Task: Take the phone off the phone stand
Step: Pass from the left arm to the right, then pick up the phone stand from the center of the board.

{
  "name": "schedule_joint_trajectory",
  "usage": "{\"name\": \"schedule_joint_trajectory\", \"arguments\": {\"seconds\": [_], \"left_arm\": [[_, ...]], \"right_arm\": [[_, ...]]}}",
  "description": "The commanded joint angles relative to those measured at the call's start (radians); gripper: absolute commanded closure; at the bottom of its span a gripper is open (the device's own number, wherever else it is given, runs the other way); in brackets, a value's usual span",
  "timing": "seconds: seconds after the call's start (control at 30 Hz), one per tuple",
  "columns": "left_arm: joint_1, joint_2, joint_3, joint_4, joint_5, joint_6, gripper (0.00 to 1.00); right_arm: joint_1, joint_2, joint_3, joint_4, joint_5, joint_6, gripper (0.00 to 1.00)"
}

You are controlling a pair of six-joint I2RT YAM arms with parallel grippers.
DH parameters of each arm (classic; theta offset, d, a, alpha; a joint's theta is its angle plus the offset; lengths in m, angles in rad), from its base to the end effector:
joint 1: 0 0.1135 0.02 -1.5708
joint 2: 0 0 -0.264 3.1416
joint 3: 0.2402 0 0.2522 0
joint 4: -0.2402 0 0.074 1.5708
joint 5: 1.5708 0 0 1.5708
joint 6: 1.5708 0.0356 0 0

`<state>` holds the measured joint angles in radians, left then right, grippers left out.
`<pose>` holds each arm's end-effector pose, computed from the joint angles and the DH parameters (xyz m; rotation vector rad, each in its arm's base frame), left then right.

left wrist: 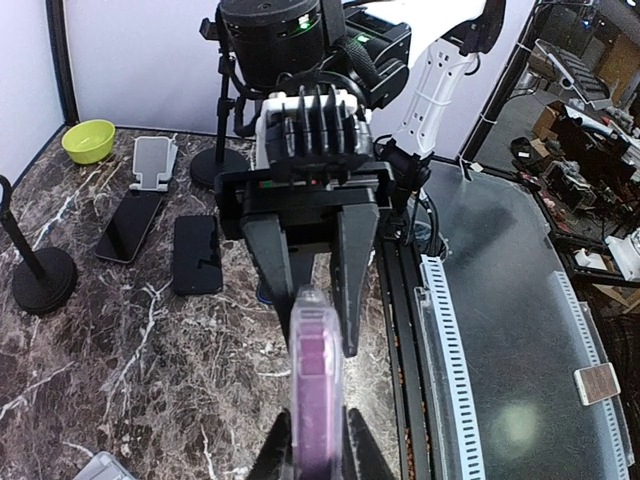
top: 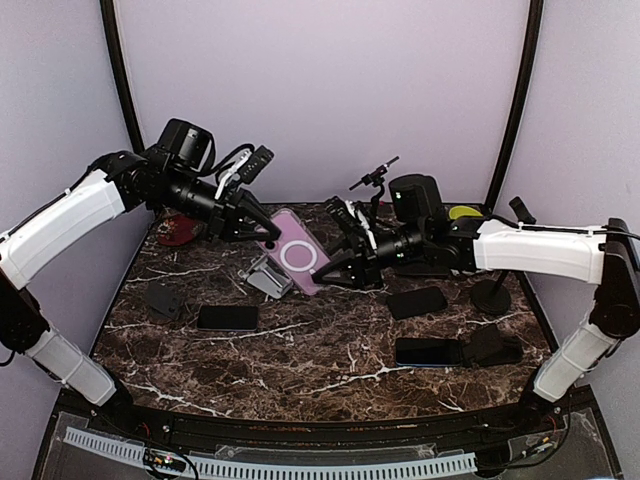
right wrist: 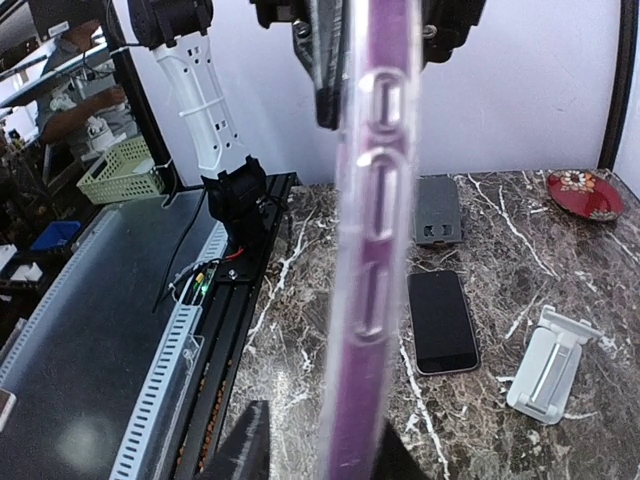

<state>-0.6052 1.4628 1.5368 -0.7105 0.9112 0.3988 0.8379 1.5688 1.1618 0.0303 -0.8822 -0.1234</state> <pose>0.2377 -0.1986 0.3970 1.4411 1.5648 -1.1138 0.2191 0.2845 0.3001 -1.4449 1.4282 1.3155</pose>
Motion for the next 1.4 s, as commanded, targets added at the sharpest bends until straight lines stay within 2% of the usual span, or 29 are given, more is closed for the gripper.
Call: {"name": "schedule_joint_trajectory", "arguments": {"seconds": [0.0,0.07,0.13,0.17,0.2,0.27,0.33,0.4,0.57,0.73,0.83,1.0,1.17,1.37], "left_arm": [[-0.004,-0.03,-0.032,0.1,0.077,-0.002,1.0],[-0.004,-0.034,-0.042,0.12,0.065,-0.009,1.0],[-0.004,-0.04,-0.053,0.149,0.022,-0.024,0.99],[-0.004,-0.044,-0.059,0.164,0.003,-0.032,0.94],[-0.005,-0.05,-0.066,0.182,-0.021,-0.043,0.84],[-0.004,-0.064,-0.088,0.226,-0.095,-0.087,0.53],[-0.004,-0.091,-0.107,0.256,-0.175,-0.118,0.34],[-0.004,-0.117,-0.126,0.272,-0.289,-0.122,0.26],[-0.004,-0.187,-0.179,0.272,-0.51,-0.023,0.09],[-0.005,-0.171,-0.185,0.201,-0.559,0.096,0.08],[-0.004,-0.116,-0.164,0.119,-0.606,0.193,0.11],[-0.004,0.082,-0.015,-0.085,-0.697,0.352,0.14],[-0.048,0.229,0.079,-0.115,-0.731,0.411,0.15],[-0.103,0.397,0.172,-0.168,-0.93,0.456,0.16]], "right_arm": [[0.008,0.013,0.033,-0.004,-0.022,0.007,0.82],[0.008,0.008,0.031,-0.005,-0.001,0.011,0.97],[0.008,0.004,0.029,-0.012,0.02,0.013,1.0],[0.007,0.001,0.027,-0.013,0.036,0.015,1.0],[0.007,-0.005,0.022,-0.011,0.057,0.02,1.0],[0.002,-0.014,0.014,-0.009,0.103,0.027,1.0],[-0.013,-0.03,-0.001,0.011,0.157,0.056,1.0],[-0.03,-0.049,-0.034,0.03,0.2,0.073,1.0],[-0.084,-0.098,-0.101,0.07,0.298,0.133,1.0],[-0.14,-0.145,-0.164,0.107,0.341,0.18,1.0],[-0.159,-0.176,-0.192,0.11,0.369,0.185,1.0],[-0.191,-0.23,-0.25,0.154,0.369,0.214,1.0],[-0.213,-0.252,-0.285,0.196,0.362,0.231,1.0],[-0.23,-0.26,-0.316,0.231,0.316,0.269,1.0]]}}
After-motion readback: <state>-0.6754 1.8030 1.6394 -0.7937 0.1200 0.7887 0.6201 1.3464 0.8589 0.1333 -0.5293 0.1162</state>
